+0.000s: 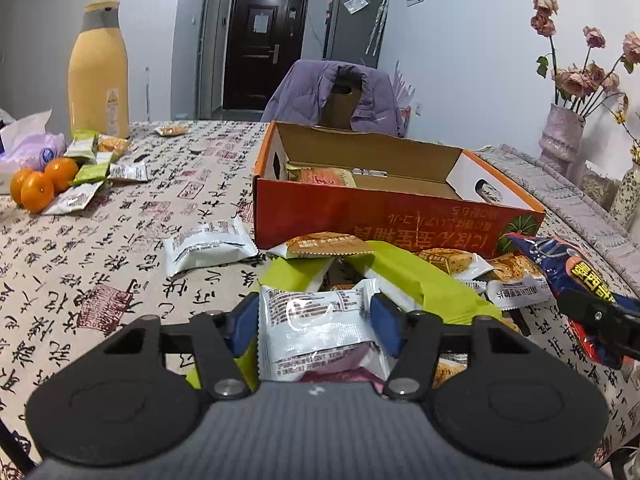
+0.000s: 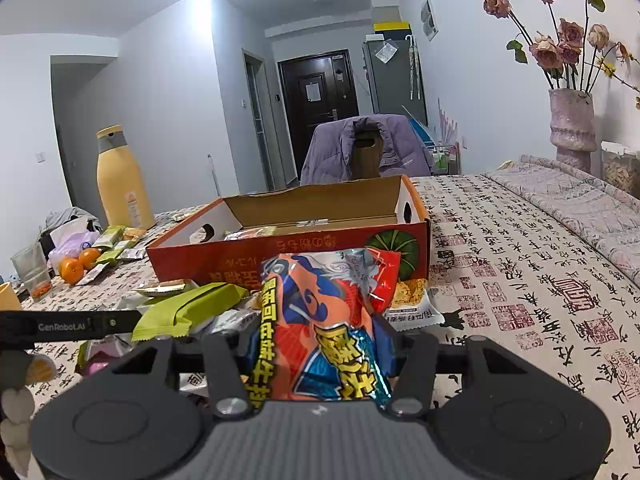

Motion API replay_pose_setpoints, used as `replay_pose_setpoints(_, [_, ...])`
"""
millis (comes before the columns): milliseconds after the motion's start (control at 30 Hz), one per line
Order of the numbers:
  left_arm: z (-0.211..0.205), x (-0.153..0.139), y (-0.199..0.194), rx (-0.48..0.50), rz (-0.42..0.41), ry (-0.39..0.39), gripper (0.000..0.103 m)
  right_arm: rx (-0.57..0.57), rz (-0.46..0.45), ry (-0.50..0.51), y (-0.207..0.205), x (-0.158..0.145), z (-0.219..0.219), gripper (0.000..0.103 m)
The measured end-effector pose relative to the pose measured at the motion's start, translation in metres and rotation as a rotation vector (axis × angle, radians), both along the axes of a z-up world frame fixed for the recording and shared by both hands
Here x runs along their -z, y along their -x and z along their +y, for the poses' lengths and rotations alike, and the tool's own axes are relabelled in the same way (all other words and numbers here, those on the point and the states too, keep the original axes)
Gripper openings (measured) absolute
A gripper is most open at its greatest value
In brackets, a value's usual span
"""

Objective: Organize snacks
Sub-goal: 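Lift both held packets and carry them over the orange box, then lower both packets into the box and open both tools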

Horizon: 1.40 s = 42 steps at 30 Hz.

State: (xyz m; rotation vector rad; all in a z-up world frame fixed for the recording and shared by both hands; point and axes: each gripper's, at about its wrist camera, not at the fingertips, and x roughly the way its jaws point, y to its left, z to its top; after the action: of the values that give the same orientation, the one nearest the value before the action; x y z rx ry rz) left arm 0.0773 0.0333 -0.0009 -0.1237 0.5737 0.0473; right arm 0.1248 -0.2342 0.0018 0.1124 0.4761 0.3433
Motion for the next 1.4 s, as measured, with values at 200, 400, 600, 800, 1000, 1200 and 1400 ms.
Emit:
replay_pose_setpoints(200, [0.001,-0.003,0.005,0.004,-0.020,-0.006,0.055,-0.004,0.000,-0.002,0.000,0.000,0.000,0.052])
replay_pose_setpoints(400, [0.001,-0.014,0.010,0.008,-0.065,-0.018,0.055,-0.007,-0.009,-0.006,0.001,-0.001,-0.001,0.052])
replay_pose_setpoints(600, [-0.003,-0.031,0.003,0.023,-0.118,-0.033,0.055,-0.009,-0.051,0.004,-0.005,-0.010,0.004,0.052])
replay_pose_setpoints(800, [-0.013,-0.054,-0.018,0.040,-0.197,-0.064,0.055,-0.004,-0.112,0.013,-0.027,-0.028,0.010,0.052])
replay_pose_setpoints(1000, [-0.022,-0.072,-0.047,0.049,-0.248,-0.084,0.055,0.008,-0.143,0.013,-0.063,-0.044,0.016,0.052])
replay_pose_setpoints(1200, [-0.026,-0.084,-0.084,0.047,-0.255,-0.078,0.055,0.024,-0.155,0.032,-0.107,-0.055,0.024,0.052])
replay_pose_setpoints(1400, [-0.027,-0.085,-0.122,0.033,-0.248,-0.067,0.055,0.029,-0.135,0.049,-0.148,-0.055,0.038,0.052])
